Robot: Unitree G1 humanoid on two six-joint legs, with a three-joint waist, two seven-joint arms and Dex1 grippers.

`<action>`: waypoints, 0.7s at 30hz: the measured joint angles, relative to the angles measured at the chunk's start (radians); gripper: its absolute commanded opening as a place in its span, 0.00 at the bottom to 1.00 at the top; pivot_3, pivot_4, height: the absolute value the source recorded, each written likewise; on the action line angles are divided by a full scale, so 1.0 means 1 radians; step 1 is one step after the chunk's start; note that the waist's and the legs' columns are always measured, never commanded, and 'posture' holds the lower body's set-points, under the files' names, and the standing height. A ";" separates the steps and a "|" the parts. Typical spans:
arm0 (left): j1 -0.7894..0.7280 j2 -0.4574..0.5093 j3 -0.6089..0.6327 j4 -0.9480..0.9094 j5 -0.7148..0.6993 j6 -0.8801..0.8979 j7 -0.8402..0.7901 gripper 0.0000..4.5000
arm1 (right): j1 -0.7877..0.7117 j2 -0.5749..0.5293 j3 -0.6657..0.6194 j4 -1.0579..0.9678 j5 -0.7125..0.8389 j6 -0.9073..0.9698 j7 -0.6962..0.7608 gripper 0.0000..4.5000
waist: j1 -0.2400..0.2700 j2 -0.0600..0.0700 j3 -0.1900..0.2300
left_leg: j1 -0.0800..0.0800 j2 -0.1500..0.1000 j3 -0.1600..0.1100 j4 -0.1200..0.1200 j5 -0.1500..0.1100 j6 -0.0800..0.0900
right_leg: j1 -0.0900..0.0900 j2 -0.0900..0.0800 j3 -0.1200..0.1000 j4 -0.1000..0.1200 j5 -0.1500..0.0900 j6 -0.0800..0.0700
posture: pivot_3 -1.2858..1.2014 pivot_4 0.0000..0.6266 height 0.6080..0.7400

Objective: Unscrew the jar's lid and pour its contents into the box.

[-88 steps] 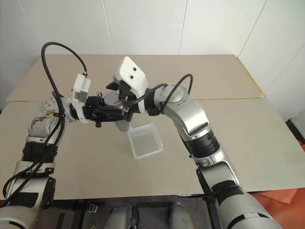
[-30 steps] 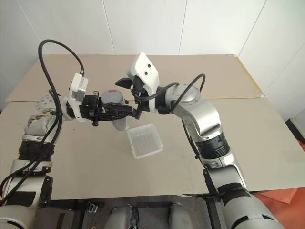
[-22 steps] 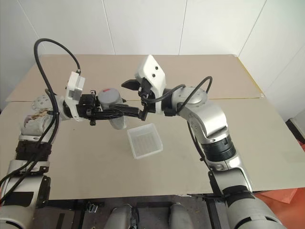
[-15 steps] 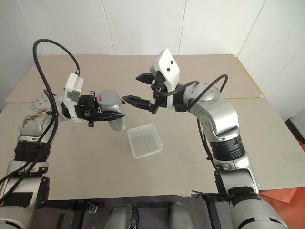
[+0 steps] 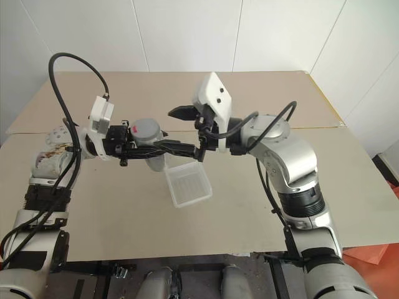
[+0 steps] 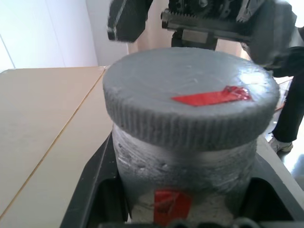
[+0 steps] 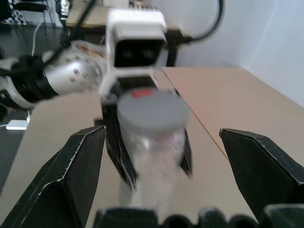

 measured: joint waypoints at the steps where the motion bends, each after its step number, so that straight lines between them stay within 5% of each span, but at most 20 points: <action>1: -0.001 -0.002 0.000 0.001 0.002 -0.002 0.000 0.45 | -0.013 0.013 0.007 0.000 0.000 0.007 -0.010 0.99 | 0.000 0.000 0.000 | 0.000 0.000 0.000 0.000 0.000 0.000 | 0.000 0.000 0.000 0.000 0.000 0.000 | 0.52 0.24 1.00; 17: -0.007 -0.013 -0.003 0.011 0.019 -0.016 0.000 0.45 | -0.073 0.075 0.069 0.060 -0.041 0.075 -0.083 0.99 | 0.002 0.000 0.000 | 0.000 0.000 0.000 0.000 0.000 0.000 | 0.000 0.000 0.000 0.000 0.000 0.000 | 0.52 0.24 1.00; 21: -0.007 -0.013 -0.003 0.011 0.019 -0.016 0.000 0.45 | -0.085 0.085 0.069 0.063 -0.040 0.081 -0.082 0.80 | 0.002 0.000 0.000 | 0.000 0.000 0.000 0.000 0.000 0.000 | 0.000 0.000 0.000 0.000 0.000 0.000 | 0.52 0.24 1.00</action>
